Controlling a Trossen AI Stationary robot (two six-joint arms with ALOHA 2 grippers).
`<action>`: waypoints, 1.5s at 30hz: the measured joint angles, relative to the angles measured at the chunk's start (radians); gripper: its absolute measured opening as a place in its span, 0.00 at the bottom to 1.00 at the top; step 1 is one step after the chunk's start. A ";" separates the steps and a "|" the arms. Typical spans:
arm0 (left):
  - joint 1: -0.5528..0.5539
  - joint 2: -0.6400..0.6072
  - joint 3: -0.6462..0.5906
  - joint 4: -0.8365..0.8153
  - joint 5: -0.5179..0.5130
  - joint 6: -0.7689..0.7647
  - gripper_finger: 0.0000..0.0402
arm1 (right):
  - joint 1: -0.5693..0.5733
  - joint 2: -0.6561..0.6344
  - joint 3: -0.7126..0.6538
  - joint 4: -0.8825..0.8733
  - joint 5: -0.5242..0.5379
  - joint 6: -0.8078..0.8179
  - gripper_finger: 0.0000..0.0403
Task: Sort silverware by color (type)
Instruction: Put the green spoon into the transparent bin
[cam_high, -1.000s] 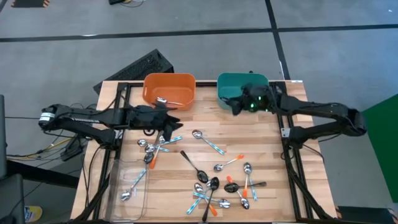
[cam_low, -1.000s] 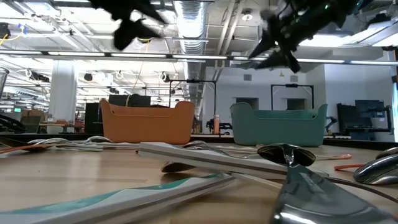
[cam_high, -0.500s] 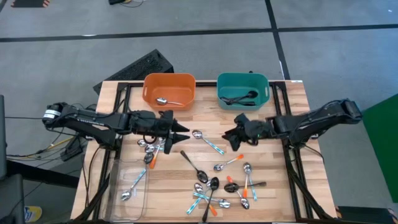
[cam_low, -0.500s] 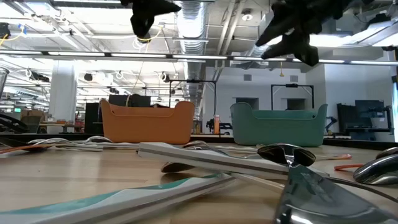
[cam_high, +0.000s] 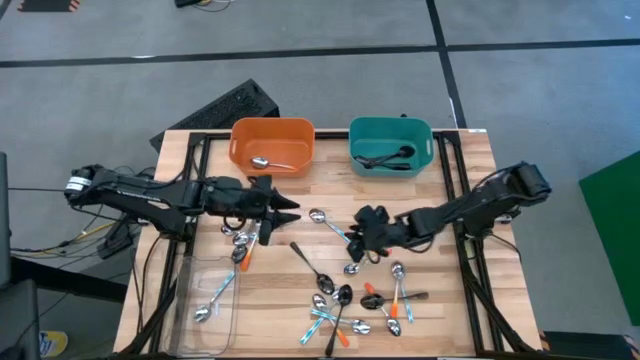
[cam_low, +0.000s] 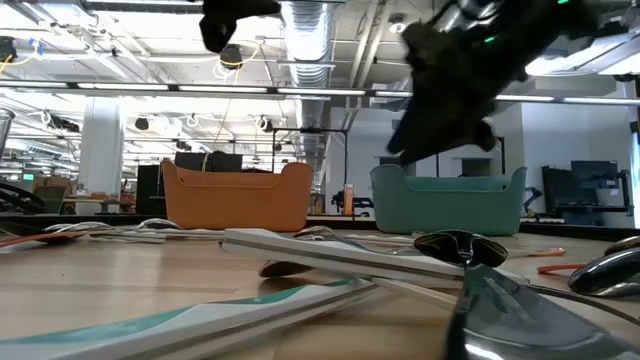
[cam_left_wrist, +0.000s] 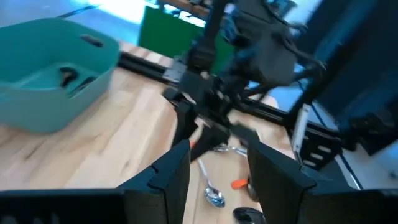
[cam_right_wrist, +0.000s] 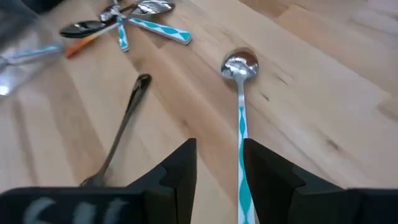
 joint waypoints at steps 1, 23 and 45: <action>0.000 -0.017 0.000 -0.020 -0.024 -0.008 0.37 | -0.012 0.028 0.020 -0.004 0.001 -0.026 0.38; 0.089 -0.263 0.001 -0.469 -0.298 -0.204 0.41 | -0.134 0.426 0.352 -0.235 -0.162 -0.114 0.38; 0.129 -0.216 0.000 -0.512 -0.235 -0.169 0.41 | -0.226 0.358 0.346 -0.302 -0.319 -0.140 0.02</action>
